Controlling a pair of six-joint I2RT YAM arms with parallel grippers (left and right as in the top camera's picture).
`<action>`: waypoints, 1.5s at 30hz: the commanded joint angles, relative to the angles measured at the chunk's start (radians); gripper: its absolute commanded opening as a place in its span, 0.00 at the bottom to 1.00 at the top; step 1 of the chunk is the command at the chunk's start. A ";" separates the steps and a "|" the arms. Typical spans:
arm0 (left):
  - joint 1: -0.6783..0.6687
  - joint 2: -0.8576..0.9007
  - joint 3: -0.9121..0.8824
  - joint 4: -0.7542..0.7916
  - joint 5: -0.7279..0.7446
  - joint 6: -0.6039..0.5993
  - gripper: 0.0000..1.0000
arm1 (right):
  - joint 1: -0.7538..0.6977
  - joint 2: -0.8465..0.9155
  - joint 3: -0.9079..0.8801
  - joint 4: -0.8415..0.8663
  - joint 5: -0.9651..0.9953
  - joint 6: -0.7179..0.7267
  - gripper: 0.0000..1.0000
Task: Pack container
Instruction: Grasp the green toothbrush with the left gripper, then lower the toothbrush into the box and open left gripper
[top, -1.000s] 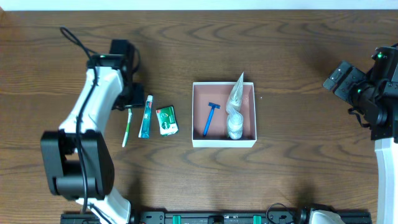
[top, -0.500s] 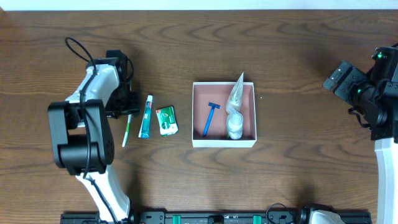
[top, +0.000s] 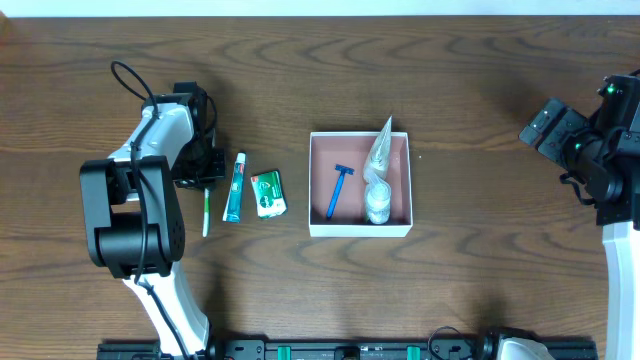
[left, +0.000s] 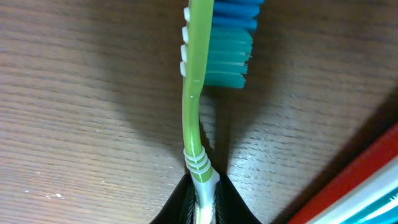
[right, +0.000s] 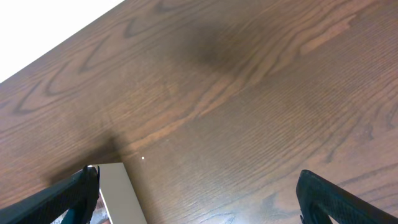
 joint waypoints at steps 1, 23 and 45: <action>-0.002 -0.011 0.021 -0.025 0.059 0.003 0.06 | -0.005 -0.003 0.003 -0.002 0.000 0.011 0.99; -0.498 -0.518 0.038 0.074 0.081 -0.247 0.06 | -0.005 -0.003 0.003 -0.002 0.000 0.011 0.99; -0.687 -0.237 0.010 0.144 -0.047 -0.435 0.06 | -0.005 -0.003 0.003 -0.002 0.000 0.011 0.99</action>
